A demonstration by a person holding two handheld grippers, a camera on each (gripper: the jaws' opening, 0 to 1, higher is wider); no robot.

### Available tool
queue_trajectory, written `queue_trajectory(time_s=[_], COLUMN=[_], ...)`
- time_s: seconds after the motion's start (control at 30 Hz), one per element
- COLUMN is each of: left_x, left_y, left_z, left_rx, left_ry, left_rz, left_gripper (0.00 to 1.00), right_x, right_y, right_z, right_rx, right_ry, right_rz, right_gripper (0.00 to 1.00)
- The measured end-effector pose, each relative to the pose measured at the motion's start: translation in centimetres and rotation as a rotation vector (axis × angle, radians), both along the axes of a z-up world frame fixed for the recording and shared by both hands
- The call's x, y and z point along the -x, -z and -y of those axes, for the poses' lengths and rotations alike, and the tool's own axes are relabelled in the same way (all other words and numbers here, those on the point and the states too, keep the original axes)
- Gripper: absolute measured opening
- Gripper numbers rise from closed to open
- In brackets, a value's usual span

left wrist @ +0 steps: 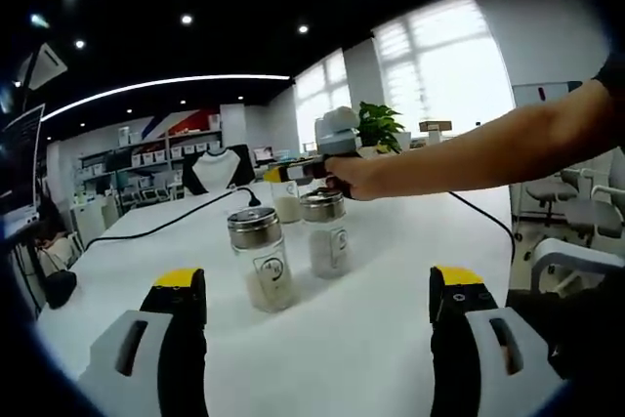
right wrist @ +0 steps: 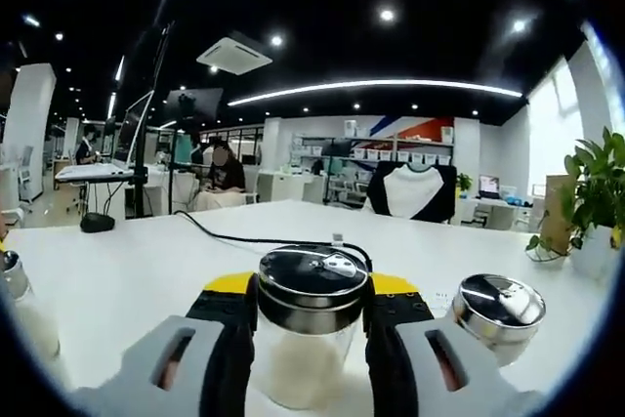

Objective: Rotate the seasoning bottle until the label or dispensing opening points toward the visible target arrow and the bottle remains upright within the marked orientation range

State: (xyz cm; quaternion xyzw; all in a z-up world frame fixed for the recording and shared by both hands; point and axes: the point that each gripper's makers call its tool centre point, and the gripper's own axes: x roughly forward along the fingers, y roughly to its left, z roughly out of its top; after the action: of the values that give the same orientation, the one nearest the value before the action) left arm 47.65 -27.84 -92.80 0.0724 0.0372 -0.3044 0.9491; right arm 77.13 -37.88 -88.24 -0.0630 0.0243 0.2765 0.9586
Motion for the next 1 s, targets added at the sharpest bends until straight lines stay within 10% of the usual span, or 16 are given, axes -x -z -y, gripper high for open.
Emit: queue_trajectory(time_s=[1.0], left_x=[-0.4], left_y=[0.1], left_z=[-0.1], left_rx=[0.114], left_ry=[-0.010], left_rz=[-0.004], left_gripper=[0.98], right_x=[5.7], right_y=[-2.4], right_z=[-0.5], right_rx=[-0.052], right_ry=[-0.134], right_rz=[-0.004], right_gripper=[0.38])
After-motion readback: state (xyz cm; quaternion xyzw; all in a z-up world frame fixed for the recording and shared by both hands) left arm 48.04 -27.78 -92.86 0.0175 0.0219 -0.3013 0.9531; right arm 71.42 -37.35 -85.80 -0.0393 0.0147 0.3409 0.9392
